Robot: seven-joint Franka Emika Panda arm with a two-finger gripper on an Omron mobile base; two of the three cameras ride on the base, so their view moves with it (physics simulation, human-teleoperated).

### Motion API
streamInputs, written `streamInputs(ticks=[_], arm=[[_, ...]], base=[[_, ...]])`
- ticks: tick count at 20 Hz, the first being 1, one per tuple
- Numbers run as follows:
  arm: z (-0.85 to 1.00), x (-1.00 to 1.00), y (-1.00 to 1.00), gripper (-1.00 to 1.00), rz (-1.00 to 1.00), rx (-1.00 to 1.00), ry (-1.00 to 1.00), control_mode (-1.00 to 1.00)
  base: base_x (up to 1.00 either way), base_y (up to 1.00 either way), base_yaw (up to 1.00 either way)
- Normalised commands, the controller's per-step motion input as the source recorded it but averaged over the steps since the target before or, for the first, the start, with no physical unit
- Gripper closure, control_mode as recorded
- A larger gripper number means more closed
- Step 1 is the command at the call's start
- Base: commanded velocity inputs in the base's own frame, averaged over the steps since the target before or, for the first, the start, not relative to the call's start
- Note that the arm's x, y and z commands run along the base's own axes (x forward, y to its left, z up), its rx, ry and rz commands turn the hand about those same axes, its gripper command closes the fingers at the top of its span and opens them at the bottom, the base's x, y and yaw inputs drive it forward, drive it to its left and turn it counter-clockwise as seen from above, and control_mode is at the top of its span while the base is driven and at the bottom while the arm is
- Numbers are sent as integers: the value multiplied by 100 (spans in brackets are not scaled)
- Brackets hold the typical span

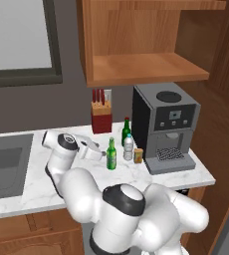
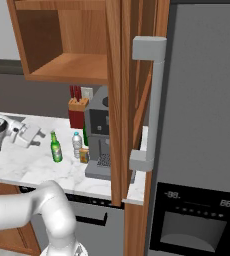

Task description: Sort all alcoholic drinks to one cabinet, and non-alcoholic drinks to the other.

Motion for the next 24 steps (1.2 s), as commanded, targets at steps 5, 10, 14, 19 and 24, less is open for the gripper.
streamInputs(ticks=[5,10,14,19,24], arm=[[-12,11,-1,-100,1,0,0,-100],[-10,9,-2,-100,0,0,0,-100],[-6,5,-4,-100,0,0,0,-100],[0,0,-11,-100,0,-1,0,-100],[0,0,-12,-100,0,-2,0,-100]], base=[[0,0,0],[0,0,0],[0,0,0],[0,0,0],[0,0,0]])
